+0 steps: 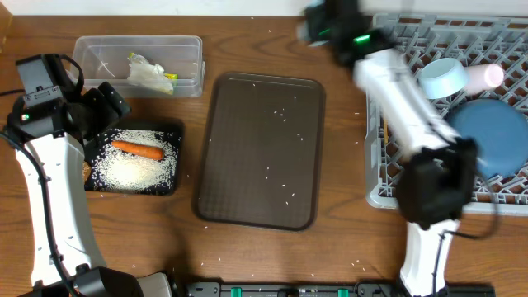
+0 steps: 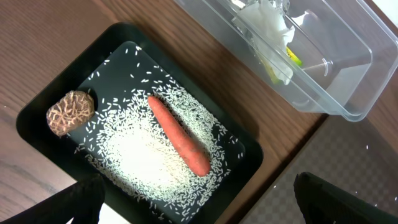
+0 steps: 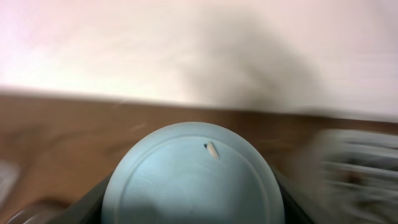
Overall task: Sort waste into correct bins and load items into the dishwasher rack
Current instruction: 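Lift the light blue cup and carry it right to the rack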
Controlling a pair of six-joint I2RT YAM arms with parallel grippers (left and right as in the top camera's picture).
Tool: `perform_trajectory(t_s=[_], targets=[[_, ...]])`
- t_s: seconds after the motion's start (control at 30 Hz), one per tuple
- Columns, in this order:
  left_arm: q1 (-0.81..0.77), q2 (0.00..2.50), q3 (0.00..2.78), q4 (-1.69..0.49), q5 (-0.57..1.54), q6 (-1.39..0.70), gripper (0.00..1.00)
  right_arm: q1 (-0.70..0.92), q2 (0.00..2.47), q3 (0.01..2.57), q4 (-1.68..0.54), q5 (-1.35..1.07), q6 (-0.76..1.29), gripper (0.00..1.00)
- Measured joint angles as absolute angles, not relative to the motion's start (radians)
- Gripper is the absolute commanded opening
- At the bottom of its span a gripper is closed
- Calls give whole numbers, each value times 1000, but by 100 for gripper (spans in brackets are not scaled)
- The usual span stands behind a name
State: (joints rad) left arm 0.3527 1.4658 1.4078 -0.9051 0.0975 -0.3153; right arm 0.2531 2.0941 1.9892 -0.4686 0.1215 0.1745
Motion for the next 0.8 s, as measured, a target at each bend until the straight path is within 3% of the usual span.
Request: perform_trajectory(t_s=[0.43,0.8], targets=[[353,1466,1408,-905,97,-315,98,-310,1993,2001,-654,173,168,54],[353,1466,1408,-905,97,-315,98,-540,2049,2001,-702,174,139,55]])
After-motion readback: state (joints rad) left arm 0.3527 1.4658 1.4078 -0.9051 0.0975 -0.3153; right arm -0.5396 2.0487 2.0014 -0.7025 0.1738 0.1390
